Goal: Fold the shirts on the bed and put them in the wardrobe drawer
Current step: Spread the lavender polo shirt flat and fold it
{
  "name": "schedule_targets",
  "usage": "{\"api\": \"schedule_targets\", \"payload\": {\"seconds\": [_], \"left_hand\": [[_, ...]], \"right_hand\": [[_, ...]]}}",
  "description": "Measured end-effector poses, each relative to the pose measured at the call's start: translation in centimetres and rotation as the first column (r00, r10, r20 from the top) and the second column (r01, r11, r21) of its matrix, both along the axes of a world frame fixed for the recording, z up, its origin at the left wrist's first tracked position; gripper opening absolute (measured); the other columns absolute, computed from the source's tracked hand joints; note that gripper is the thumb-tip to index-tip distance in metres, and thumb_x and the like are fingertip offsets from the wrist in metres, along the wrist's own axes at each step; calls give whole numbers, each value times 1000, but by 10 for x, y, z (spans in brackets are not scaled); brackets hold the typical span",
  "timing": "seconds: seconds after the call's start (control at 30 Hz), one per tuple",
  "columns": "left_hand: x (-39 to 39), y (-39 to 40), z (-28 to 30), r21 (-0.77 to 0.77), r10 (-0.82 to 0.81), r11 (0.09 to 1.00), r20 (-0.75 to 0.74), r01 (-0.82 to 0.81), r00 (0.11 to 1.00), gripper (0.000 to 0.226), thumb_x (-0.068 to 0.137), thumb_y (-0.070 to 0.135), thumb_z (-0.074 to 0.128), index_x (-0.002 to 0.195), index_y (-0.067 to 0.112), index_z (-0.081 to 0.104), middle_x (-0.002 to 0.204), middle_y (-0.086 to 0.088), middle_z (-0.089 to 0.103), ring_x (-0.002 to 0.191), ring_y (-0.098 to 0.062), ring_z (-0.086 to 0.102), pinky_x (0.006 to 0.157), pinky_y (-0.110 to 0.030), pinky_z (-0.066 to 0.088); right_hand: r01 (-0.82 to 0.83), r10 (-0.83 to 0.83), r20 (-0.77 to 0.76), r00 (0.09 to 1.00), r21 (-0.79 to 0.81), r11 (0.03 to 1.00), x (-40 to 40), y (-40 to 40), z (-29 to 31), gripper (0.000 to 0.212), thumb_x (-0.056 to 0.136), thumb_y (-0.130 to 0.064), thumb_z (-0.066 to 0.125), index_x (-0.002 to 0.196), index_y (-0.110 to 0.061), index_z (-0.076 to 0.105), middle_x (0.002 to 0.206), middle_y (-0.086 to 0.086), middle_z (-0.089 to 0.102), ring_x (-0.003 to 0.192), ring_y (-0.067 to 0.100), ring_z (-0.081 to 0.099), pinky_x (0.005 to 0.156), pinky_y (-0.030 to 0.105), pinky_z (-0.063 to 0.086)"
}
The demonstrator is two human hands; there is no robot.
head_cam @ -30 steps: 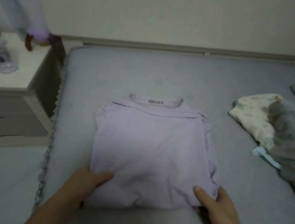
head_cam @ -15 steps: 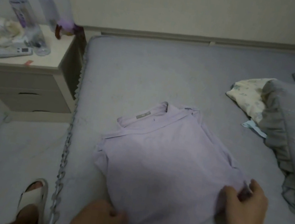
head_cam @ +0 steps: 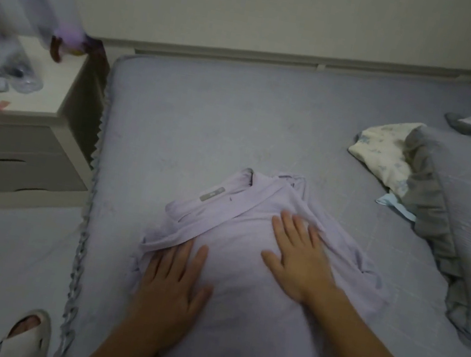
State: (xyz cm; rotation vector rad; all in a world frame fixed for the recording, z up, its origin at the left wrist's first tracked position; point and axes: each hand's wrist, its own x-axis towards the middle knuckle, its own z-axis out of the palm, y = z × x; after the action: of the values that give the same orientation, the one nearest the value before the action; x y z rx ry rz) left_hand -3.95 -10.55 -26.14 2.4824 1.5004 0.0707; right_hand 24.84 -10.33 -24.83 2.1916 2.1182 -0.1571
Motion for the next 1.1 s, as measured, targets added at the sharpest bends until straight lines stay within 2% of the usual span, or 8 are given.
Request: {"api": "schedule_targets", "payload": {"seconds": [0.17, 0.23, 0.33, 0.47, 0.67, 0.83, 0.97, 1.1], "left_hand": [[2, 2, 1, -10, 5, 1000, 56, -4, 998, 68, 95, 60, 26, 151, 23, 34, 158, -8, 31, 143, -35, 32, 113, -53, 27], [3, 2, 0, 22, 4, 1000, 95, -6, 995, 67, 90, 57, 38, 148, 22, 39, 156, -8, 35, 141, -36, 37, 112, -53, 29], [5, 4, 0, 63, 3, 998, 106, -9, 994, 69, 86, 55, 43, 146, 22, 44, 154, -10, 38, 137, -37, 42, 109, -52, 32], [5, 3, -1, 116, 0, 993, 103, -12, 995, 68, 82, 54, 47, 140, 18, 52, 147, -14, 47, 130, -41, 49, 104, -54, 34], [4, 3, 0, 52, -3, 999, 48, 0, 999, 70, 84, 57, 45, 145, 22, 46, 150, -9, 45, 133, -40, 46, 110, -55, 32], [4, 3, 8, 87, -9, 996, 58, 4, 998, 68, 81, 54, 47, 138, 18, 55, 142, -12, 53, 125, -41, 54, 106, -53, 34], [16, 0, 33, 153, 53, 986, 32, -57, 998, 57, 67, 43, 55, 114, 16, 74, 118, -16, 69, 100, -41, 68, 87, -58, 53], [30, 1, 45, 126, 117, 984, 71, -125, 991, 60, 68, 47, 51, 119, 21, 70, 122, -18, 63, 108, -39, 61, 95, -55, 41]], "right_hand": [[336, -337, 1, 942, -56, 940, 60, 39, 14, 74, 98, -59, 15, 158, -18, -1, 166, 5, -5, 153, 23, -4, 123, 47, -2], [387, -387, -12, 922, 58, 920, 43, 55, 23, 72, 100, -51, 20, 158, -12, 3, 166, 9, -3, 152, 26, -3, 122, 50, -4], [167, -141, -128, 982, 212, 963, -18, 69, 31, 73, 96, -48, 21, 158, -13, 3, 165, 7, -6, 152, 25, -8, 120, 45, -12], [-273, 275, -95, 957, 32, 962, -68, 63, 4, 77, 96, -58, 21, 158, -16, 3, 166, 2, -7, 152, 18, -10, 122, 42, -10], [-205, 206, -56, 977, 18, 979, -16, 115, 14, 65, 103, -48, 27, 158, -23, 4, 166, -7, -2, 151, 6, -8, 121, 43, -14], [-206, 241, -183, 953, 190, 960, -17, 93, 28, 55, 102, -32, 43, 154, -17, 31, 163, 1, 20, 151, 16, 14, 123, 41, 8], [105, -80, -185, 980, 131, 986, 34, 43, 22, 58, 102, -42, 35, 156, -23, 24, 165, 1, 15, 151, 20, 14, 121, 41, 11], [386, -386, -176, 906, -36, 922, 50, -12, 16, 64, 101, -52, 26, 157, -30, 6, 166, 0, -2, 152, 21, -1, 122, 41, 3]]}}
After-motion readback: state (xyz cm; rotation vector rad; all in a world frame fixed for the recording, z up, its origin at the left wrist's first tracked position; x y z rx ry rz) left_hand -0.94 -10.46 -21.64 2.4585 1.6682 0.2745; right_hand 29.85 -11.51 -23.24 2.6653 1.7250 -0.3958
